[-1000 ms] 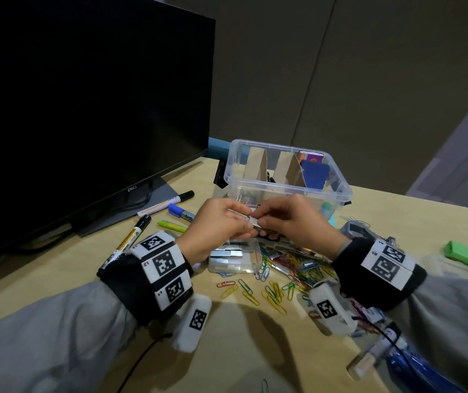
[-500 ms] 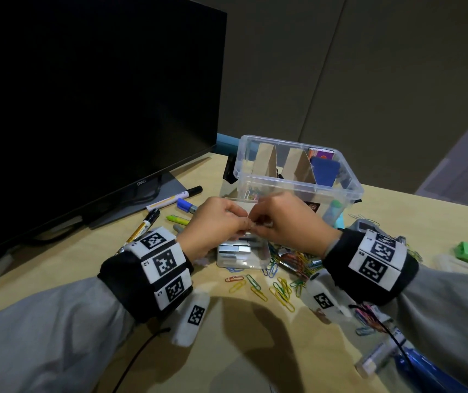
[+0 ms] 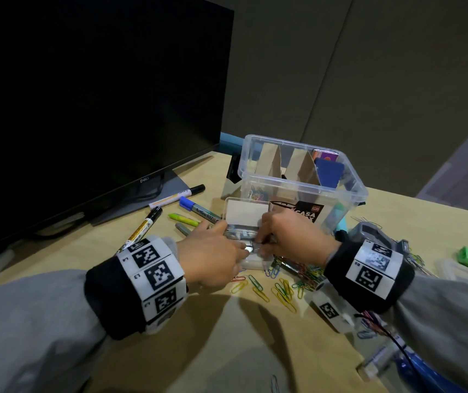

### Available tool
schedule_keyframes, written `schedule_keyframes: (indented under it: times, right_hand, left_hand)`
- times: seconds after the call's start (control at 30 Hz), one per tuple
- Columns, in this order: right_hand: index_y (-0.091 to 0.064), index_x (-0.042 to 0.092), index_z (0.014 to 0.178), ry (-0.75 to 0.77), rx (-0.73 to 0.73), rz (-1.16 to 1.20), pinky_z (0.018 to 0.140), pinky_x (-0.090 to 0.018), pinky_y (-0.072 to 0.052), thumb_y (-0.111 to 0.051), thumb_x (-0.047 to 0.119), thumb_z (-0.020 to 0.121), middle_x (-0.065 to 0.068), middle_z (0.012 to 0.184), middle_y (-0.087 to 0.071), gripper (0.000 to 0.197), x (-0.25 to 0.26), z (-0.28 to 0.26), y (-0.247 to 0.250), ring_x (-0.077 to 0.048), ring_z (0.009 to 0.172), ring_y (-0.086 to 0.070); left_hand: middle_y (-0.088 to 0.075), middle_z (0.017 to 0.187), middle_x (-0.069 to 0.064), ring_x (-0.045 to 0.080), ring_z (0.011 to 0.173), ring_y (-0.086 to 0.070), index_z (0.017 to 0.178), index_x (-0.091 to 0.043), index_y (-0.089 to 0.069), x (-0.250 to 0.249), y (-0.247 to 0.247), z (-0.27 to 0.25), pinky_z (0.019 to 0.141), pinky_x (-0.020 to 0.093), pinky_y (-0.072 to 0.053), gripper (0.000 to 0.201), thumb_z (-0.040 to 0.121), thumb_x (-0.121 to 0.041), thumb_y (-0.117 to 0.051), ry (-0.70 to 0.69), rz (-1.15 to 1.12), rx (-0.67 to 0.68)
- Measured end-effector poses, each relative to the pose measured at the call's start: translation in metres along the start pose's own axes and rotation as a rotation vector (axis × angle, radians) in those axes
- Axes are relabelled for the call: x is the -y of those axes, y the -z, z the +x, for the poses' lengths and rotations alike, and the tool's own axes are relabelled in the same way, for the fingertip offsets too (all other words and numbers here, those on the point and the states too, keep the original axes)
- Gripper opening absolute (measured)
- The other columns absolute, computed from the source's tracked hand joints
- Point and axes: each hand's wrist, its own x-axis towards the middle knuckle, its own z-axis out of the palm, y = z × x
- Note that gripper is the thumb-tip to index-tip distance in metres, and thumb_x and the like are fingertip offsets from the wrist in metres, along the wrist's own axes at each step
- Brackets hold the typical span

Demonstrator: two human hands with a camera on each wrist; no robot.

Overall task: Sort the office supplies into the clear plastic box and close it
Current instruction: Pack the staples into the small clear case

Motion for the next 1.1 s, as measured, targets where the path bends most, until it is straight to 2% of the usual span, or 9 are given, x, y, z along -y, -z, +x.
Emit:
schedule_keyframes:
  times: [0.23, 0.37, 0.53, 0.63, 0.83, 0.93, 1.03, 1.1]
  right_hand:
    - [-0.076, 0.025, 0.095, -0.049, -0.011, 0.028, 0.078, -0.038, -0.053, -0.078, 0.029, 0.077, 0.004, 0.098, -0.067, 0.018, 0.0, 0.001, -0.006, -0.014, 0.095, -0.057]
    - [-0.076, 0.024, 0.094, -0.06, -0.018, -0.013, 0.078, -0.033, -0.048, -0.079, 0.028, 0.077, 0.008, 0.097, -0.062, 0.018, 0.001, -0.002, -0.005, -0.012, 0.097, -0.049]
    - [-0.075, 0.028, 0.089, -0.12, 0.012, 0.0, 0.075, -0.034, -0.052, -0.081, 0.029, 0.073, 0.004, 0.098, -0.061, 0.018, 0.003, 0.002, -0.007, -0.016, 0.092, -0.057]
    - [-0.075, 0.028, 0.093, -0.144, 0.024, -0.043, 0.075, -0.035, -0.053, -0.079, 0.028, 0.075, 0.003, 0.1, -0.063, 0.019, 0.006, 0.005, -0.006, -0.017, 0.092, -0.058]
    - [-0.074, 0.025, 0.098, -0.102, 0.051, -0.123, 0.077, -0.036, -0.054, -0.072, 0.026, 0.082, 0.001, 0.1, -0.065, 0.016, 0.009, 0.009, -0.005, -0.018, 0.097, -0.057]
    - [-0.073, 0.026, 0.094, -0.076, 0.067, -0.094, 0.07, -0.031, -0.049, -0.073, 0.027, 0.079, 0.004, 0.096, -0.065, 0.015, 0.006, 0.008, -0.004, -0.015, 0.096, -0.052]
    - [-0.073, 0.026, 0.092, -0.074, 0.08, -0.013, 0.076, -0.034, -0.054, -0.075, 0.027, 0.079, 0.006, 0.095, -0.066, 0.013, 0.005, 0.004, -0.003, -0.012, 0.092, -0.056]
    - [-0.072, 0.025, 0.092, -0.068, 0.081, 0.005, 0.08, -0.035, -0.055, -0.075, 0.026, 0.08, 0.008, 0.093, -0.067, 0.013, 0.006, 0.003, -0.003, -0.011, 0.092, -0.057]
  left_hand:
    - [-0.039, 0.145, -0.008, 0.026, 0.129, -0.024, 0.144, -0.026, -0.037, -0.005, 0.005, -0.002, 0.103, 0.045, -0.028, 0.047, 0.103, -0.046, -0.025, 0.011, 0.028, 0.017]
    - [-0.038, 0.142, -0.005, 0.026, 0.13, -0.024, 0.146, -0.027, -0.036, -0.006, 0.009, -0.002, 0.107, 0.045, -0.028, 0.049, 0.103, -0.048, -0.026, 0.009, 0.029, 0.025]
    - [-0.038, 0.144, -0.005, 0.026, 0.13, -0.025, 0.146, -0.026, -0.038, -0.007, 0.01, -0.002, 0.105, 0.044, -0.029, 0.05, 0.103, -0.048, -0.027, -0.004, 0.031, 0.024]
    - [-0.038, 0.144, -0.005, 0.026, 0.13, -0.025, 0.145, -0.026, -0.039, -0.006, 0.01, -0.002, 0.103, 0.043, -0.03, 0.05, 0.102, -0.048, -0.028, -0.004, 0.032, 0.032]
    - [-0.036, 0.145, -0.006, 0.027, 0.131, -0.024, 0.147, -0.026, -0.036, -0.004, 0.01, -0.001, 0.103, 0.043, -0.03, 0.051, 0.102, -0.049, -0.03, -0.01, 0.039, 0.053]
    - [-0.035, 0.147, -0.007, 0.027, 0.132, -0.023, 0.148, -0.027, -0.034, -0.003, 0.01, -0.001, 0.104, 0.044, -0.029, 0.052, 0.102, -0.051, -0.029, -0.016, 0.043, 0.064]
    - [-0.032, 0.149, -0.007, 0.028, 0.135, -0.021, 0.149, -0.028, -0.033, 0.0, 0.009, -0.001, 0.106, 0.045, -0.029, 0.054, 0.101, -0.053, -0.03, -0.025, 0.015, 0.077]
    - [-0.032, 0.15, -0.009, 0.027, 0.134, -0.022, 0.149, -0.028, -0.033, 0.004, 0.009, -0.001, 0.103, 0.043, -0.032, 0.055, 0.1, -0.053, -0.033, -0.036, -0.026, 0.076]
